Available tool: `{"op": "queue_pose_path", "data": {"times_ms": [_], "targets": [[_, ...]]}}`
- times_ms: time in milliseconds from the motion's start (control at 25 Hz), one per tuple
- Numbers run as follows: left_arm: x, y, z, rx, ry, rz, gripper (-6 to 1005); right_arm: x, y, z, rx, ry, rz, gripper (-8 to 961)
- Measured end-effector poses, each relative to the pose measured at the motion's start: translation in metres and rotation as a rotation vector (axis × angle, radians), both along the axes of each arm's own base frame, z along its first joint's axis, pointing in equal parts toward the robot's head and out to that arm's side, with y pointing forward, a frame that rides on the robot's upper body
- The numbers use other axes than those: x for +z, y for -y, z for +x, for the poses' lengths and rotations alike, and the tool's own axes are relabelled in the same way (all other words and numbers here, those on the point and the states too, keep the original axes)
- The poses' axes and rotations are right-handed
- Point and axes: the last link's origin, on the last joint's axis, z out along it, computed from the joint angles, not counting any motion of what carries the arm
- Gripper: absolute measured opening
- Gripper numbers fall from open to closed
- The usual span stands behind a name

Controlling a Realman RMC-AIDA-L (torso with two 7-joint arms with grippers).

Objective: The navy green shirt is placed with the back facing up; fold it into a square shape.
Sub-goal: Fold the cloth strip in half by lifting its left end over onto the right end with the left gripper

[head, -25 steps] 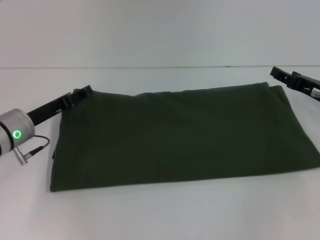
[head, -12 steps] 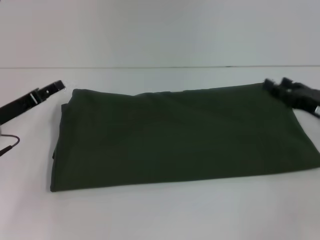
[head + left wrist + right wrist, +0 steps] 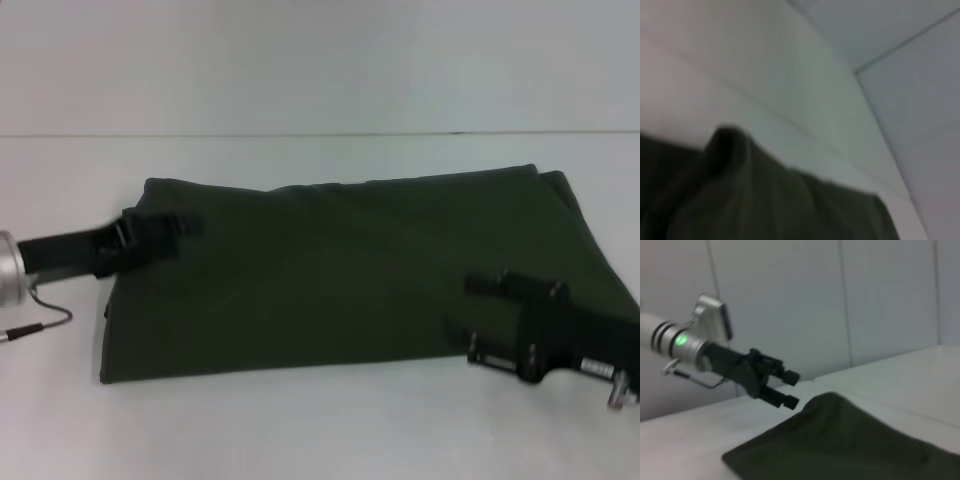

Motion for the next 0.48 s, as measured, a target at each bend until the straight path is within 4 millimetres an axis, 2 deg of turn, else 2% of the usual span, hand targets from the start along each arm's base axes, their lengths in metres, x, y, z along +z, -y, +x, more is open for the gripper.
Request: {"op": "queue_pose_path", "data": {"times_ms": [160,480], "targets": [[0.001,0.008,0.003,0.037,0.028,-0.095,716,-0.007,0.010,0.004,0.029,0.029,-0.025,726],[0.036,0.046,-0.019,0.217,0.082,-0.223,715,-0.008,0.015,0.005,0.094,0.062,-0.020,726]]}}
